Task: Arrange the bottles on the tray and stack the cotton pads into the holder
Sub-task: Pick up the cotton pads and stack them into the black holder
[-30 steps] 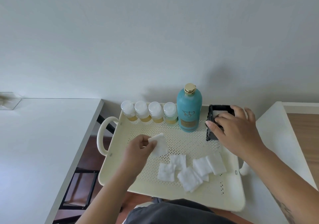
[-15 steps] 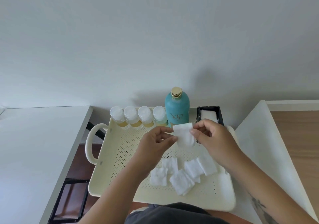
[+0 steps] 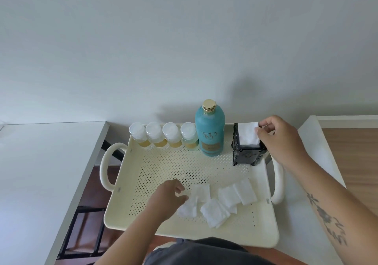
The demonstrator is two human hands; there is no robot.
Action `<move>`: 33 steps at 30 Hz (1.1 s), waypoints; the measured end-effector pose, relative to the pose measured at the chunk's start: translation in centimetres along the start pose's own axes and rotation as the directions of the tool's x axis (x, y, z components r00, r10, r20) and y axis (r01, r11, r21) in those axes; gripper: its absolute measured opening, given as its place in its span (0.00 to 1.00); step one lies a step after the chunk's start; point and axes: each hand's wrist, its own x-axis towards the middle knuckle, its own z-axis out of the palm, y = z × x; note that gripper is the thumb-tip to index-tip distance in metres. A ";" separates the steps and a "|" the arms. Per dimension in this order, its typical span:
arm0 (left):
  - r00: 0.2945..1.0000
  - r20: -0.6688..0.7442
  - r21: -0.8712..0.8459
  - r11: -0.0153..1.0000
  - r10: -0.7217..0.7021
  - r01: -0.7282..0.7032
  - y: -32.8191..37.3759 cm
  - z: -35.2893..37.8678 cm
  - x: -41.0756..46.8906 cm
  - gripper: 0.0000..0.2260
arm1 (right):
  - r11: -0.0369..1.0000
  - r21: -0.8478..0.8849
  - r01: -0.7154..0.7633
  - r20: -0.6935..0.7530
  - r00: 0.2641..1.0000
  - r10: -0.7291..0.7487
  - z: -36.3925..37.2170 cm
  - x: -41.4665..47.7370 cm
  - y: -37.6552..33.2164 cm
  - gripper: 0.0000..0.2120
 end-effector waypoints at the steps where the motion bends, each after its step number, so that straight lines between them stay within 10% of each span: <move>1: 1.000 0.003 0.023 1.000 0.004 -0.004 -0.2 0.2 0.0 0.11 | 0.998 -0.044 0.037 -0.043 0.998 -0.039 0.0 -0.1 0.1 0.04; 7: 1.000 0.014 0.113 0.994 -0.003 0.001 -0.4 1.1 0.3 0.08 | 0.861 -0.318 0.397 0.015 0.910 -0.414 1.0 -1.6 0.1 0.05; 17: 0.999 0.001 0.127 0.991 0.050 -0.050 -0.5 1.1 0.8 0.02 | 0.680 -0.579 0.450 0.199 0.887 -0.418 2.6 -1.8 1.3 0.23; 28: 0.995 -0.079 -0.262 0.961 0.065 -0.084 1.7 -2.3 -0.7 0.03 | 0.655 -0.636 0.407 0.267 0.913 -0.308 2.9 -2.0 1.0 0.34; 33: 0.999 -0.039 -0.554 0.832 0.027 -0.044 3.9 -3.3 -1.2 0.04 | 0.730 -0.540 0.420 0.097 0.892 -0.442 2.3 -3.3 0.3 0.22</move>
